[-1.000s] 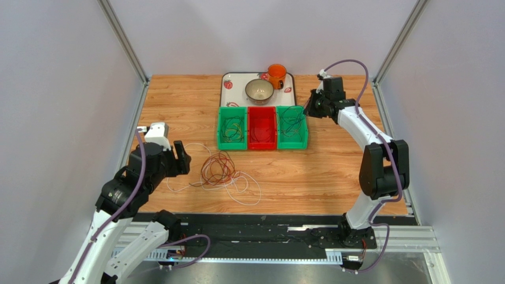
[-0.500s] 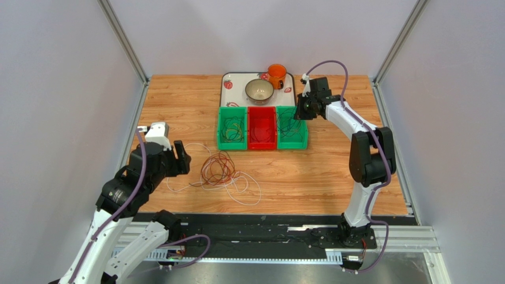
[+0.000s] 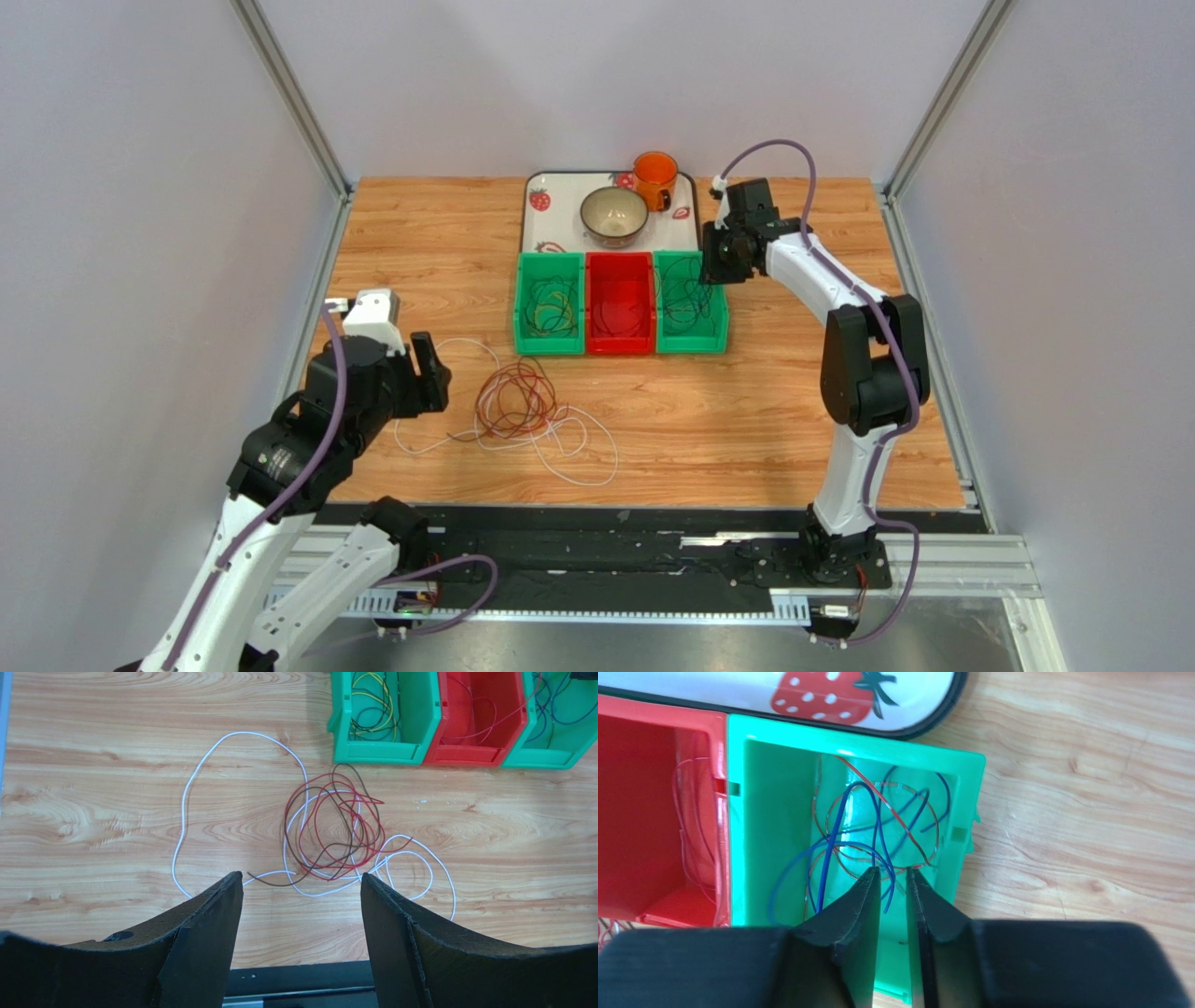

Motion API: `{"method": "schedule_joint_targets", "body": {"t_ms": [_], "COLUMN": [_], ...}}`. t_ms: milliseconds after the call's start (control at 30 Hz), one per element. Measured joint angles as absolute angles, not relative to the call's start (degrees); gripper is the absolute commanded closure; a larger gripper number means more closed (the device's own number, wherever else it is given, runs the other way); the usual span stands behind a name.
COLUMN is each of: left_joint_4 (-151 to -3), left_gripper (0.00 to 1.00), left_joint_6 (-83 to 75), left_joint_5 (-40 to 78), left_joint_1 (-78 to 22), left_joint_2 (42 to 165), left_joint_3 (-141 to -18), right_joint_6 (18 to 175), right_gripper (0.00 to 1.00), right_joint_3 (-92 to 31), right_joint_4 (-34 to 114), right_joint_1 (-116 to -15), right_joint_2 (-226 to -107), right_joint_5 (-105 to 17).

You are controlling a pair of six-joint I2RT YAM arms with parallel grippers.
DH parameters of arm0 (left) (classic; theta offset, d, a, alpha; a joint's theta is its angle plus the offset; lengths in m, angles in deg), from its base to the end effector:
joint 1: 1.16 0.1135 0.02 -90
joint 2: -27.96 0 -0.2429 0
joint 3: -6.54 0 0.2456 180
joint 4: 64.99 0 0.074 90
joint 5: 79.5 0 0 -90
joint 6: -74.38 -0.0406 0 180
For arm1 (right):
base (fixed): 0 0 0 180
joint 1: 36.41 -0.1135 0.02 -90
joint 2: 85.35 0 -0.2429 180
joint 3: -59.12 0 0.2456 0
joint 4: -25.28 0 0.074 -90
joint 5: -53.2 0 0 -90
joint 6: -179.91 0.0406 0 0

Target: Untangle the cables

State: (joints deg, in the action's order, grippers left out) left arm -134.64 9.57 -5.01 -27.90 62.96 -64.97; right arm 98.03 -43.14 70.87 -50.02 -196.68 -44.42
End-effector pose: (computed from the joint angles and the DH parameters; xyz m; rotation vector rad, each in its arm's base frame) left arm 0.1059 -0.0412 0.3371 -0.1282 2.1315 -0.2440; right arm 0.4040 0.1033 0.2079 -0.1756 2.5365 0.3189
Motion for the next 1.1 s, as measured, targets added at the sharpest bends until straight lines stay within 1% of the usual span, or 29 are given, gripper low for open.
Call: {"method": "schedule_joint_targets", "body": {"t_ms": [67, 100, 433, 467, 633, 667, 700, 767, 900, 1100], "left_joint_4": [-134.64, -134.64, -134.64, -134.64, -134.64, -134.64, -134.64, -134.64, -134.62, -134.58], "left_gripper": [0.29, 0.29, 0.29, 0.30, 0.29, 0.30, 0.29, 0.30, 0.30, 0.29], "left_joint_6": [9.57, 9.57, 9.57, 9.57, 9.57, 9.57, 9.57, 9.55, 9.50, 9.26], "left_joint_5": [-5.07, -5.07, -5.09, -5.09, -5.07, -5.07, -5.05, -4.98, -4.55, -3.28], "left_joint_1": [-27.90, -27.90, -27.90, -27.90, -27.90, -27.90, -27.90, -27.90, -27.90, -27.90], "left_joint_2": [63.05, 63.09, 63.33, 63.33, 63.33, 63.33, 63.33, 63.33, 63.31, 63.36], "left_joint_3": [-64.97, -64.97, -64.97, -64.97, -64.97, -64.97, -64.97, -64.97, -64.97, -64.97], "right_joint_6": [98.12, 98.16, 99.48, 99.76, 101.84, 102.45, 103.19, 104.74, 107.69, 109.75], "right_gripper": [0.65, 0.65, 0.65, 0.68, 0.74, 0.80, 0.81, 0.81, 0.79, 0.78], "right_joint_3": [-43.16, -43.16, -44.12, -44.47, -45.80, -45.78, -45.41, -43.42, -34.39, -20.76], "right_joint_4": [71.87, 72.29, 77.64, 78.27, 79.96, 79.98, 79.56, 78.32, 75.30, 72.50], "right_joint_1": [-50.13, -50.24, -51.22, -51.22, -51.22, -51.22, -51.22, -51.22, -52.23, -59.46], "right_joint_2": [-196.64, -196.60, -192.81, -192.14, -188.16, -187.15, -186.08, -183.46, -176.51, -166.74], "right_joint_5": [-43.26, -42.89, -38.91, -38.45, -36.62, -36.86, -37.36, -38.74, -42.15, -42.91]}}
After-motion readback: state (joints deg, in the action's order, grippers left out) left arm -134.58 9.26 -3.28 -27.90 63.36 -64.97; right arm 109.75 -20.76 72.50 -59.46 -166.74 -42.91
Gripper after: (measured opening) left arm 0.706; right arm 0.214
